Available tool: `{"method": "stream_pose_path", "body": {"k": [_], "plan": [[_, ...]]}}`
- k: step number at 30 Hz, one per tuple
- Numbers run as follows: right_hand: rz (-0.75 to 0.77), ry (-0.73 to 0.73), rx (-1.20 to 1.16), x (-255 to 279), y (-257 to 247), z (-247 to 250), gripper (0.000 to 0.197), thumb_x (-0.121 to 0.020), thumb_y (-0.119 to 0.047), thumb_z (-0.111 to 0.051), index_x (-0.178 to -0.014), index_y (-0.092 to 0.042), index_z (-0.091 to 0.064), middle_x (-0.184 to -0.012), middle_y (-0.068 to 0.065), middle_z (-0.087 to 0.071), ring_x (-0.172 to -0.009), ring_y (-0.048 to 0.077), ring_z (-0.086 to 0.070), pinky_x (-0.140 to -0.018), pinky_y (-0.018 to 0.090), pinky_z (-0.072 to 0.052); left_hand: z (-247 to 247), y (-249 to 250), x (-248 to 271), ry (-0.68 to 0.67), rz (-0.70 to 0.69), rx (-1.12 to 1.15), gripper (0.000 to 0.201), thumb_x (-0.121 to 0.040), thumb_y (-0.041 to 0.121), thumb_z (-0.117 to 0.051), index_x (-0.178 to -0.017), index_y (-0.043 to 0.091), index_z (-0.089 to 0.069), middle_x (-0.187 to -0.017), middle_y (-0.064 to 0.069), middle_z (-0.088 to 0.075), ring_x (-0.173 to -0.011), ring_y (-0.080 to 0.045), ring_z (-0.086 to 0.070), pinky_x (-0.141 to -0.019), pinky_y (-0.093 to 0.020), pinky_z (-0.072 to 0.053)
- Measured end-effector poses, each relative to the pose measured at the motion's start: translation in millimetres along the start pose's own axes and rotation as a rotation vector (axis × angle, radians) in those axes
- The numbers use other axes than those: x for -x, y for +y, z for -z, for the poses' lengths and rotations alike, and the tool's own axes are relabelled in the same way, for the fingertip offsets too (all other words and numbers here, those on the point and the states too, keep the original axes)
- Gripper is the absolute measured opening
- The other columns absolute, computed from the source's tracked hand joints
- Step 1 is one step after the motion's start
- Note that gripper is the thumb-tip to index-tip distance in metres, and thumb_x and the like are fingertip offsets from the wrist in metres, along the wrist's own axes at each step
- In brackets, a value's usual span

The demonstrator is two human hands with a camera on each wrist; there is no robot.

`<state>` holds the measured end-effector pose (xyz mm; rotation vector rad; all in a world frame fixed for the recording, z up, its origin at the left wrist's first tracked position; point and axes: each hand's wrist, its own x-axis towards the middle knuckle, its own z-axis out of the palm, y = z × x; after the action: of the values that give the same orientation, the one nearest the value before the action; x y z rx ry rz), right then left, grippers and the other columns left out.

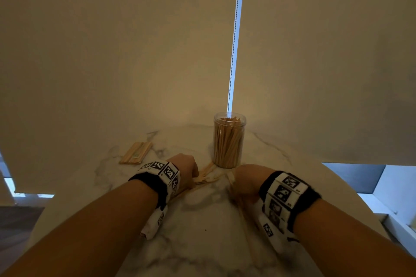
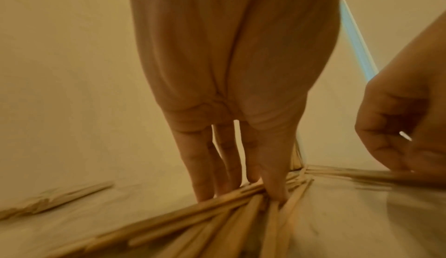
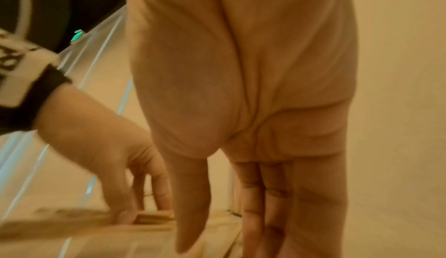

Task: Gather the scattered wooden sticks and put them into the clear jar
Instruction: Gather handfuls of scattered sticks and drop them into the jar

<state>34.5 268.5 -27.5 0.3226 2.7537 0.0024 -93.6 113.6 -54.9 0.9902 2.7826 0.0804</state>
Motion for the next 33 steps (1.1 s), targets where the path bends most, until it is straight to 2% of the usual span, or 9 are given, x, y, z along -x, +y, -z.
{"method": "stream_pose_path", "body": {"k": [2, 9, 11, 16, 21, 24, 26, 29, 33], "plan": [[-0.08, 0.034, -0.121, -10.1, 17.2, 9.4, 0.034, -0.099, -0.032, -0.053, -0.074, -0.011, -0.06, -0.084, 0.007, -0.062, -0.068, 0.019, -0.059, -0.075, 0.033, -0.05, 1.8, -0.4, -5.0, -0.015, 0.008, 0.026, 0.057, -0.08, 0.036, -0.081, -0.131, 0.021, -0.062, -0.127, -0.001, -0.065, -0.114, -0.021, -0.061, -0.099, -0.033, -0.05], [-0.125, 0.244, -0.156, -94.8, 71.0, 43.1, 0.036, -0.1, -0.013, -0.042, -0.134, -0.014, -0.055, -0.134, 0.008, -0.058, -0.121, 0.025, -0.056, -0.098, 0.032, -0.044, 14.7, -2.9, -39.9, -0.153, 0.024, 0.007, 0.066, -0.073, 0.044, -0.086, -0.127, 0.017, -0.059, -0.123, -0.003, -0.064, -0.087, -0.016, -0.061, -0.076, -0.027, -0.053], [-0.075, 0.257, -0.156, -119.2, 75.8, 50.5, 0.039, -0.102, -0.012, -0.041, -0.139, -0.018, -0.054, -0.141, 0.005, -0.054, -0.125, 0.025, -0.053, -0.106, 0.033, -0.039, 19.9, -7.6, -54.6, -0.194, 0.01, 0.028, 0.055, -0.075, 0.038, -0.085, -0.12, 0.014, -0.063, -0.12, -0.005, -0.066, -0.068, -0.01, -0.055, -0.059, -0.022, -0.049], [-0.102, 0.162, -0.149, -157.5, 71.1, 68.2, 0.034, -0.103, -0.01, -0.044, -0.135, -0.005, -0.055, -0.142, 0.014, -0.052, -0.129, 0.03, -0.049, -0.103, 0.027, -0.037, 29.4, -26.1, -86.8, -0.314, 0.01, 0.12, 0.049, -0.076, 0.032, -0.086, -0.115, 0.012, -0.065, -0.119, -0.013, -0.068, -0.067, -0.013, -0.058, -0.066, -0.02, -0.055], [-0.055, 0.103, -0.899, -176.0, 70.0, 70.9, 0.049, -0.104, 0.005, -0.027, -0.062, -0.001, -0.051, -0.049, 0.008, -0.059, -0.044, 0.017, -0.059, -0.042, 0.018, -0.044, 28.4, -28.9, -101.6, -0.36, 0.001, 0.102, 0.05, -0.077, 0.033, -0.085, -0.117, 0.011, -0.064, -0.119, -0.014, -0.068, -0.068, -0.015, -0.06, -0.064, -0.02, -0.054], [0.046, 0.123, -0.993, -178.5, 68.6, 64.1, 0.075, -0.103, 0.007, -0.022, -0.036, 0.0, -0.054, -0.032, 0.004, -0.052, -0.023, 0.007, -0.048, -0.033, 0.016, -0.041, 28.5, -30.2, -103.0, -0.36, 0.002, 0.109, 0.051, -0.076, 0.033, -0.085, -0.116, 0.009, -0.065, -0.118, -0.016, -0.069, -0.072, -0.018, -0.061, -0.061, -0.019, -0.055], [0.059, 0.098, -0.85, -176.9, 66.4, 65.7, 0.072, -0.103, 0.007, -0.023, -0.044, 0.005, -0.063, -0.053, 0.017, -0.062, -0.035, 0.008, -0.058, -0.04, 0.015, -0.044, 27.3, -31.1, -102.6, -0.36, 0.01, 0.114, 0.051, -0.075, 0.034, -0.086, -0.115, 0.009, -0.065, -0.118, -0.016, -0.069, -0.077, -0.02, -0.061, -0.065, -0.022, -0.056], [-0.056, 0.079, -0.527, -172.2, 71.4, 64.0, 0.031, -0.103, 0.001, -0.038, -0.122, 0.013, -0.06, -0.13, 0.024, -0.056, -0.109, 0.021, -0.061, -0.084, 0.022, -0.047, 25.5, -32.3, -100.7, -0.36, 0.025, 0.133, 0.049, -0.075, 0.033, -0.087, -0.113, 0.012, -0.065, -0.119, -0.016, -0.068, -0.082, -0.022, -0.062, -0.075, -0.032, -0.059], [0.047, 0.077, -0.275, -162.0, 75.9, 57.3, 0.024, -0.1, -0.007, -0.05, -0.121, -0.007, -0.062, -0.13, 0.01, -0.059, -0.121, 0.029, -0.056, -0.097, 0.029, -0.044, 24.0, -32.8, -95.5, -0.334, 0.034, 0.165, 0.049, -0.075, 0.032, -0.087, -0.115, 0.013, -0.065, -0.12, -0.014, -0.068, -0.071, -0.017, -0.062, -0.076, -0.033, -0.059]]}}
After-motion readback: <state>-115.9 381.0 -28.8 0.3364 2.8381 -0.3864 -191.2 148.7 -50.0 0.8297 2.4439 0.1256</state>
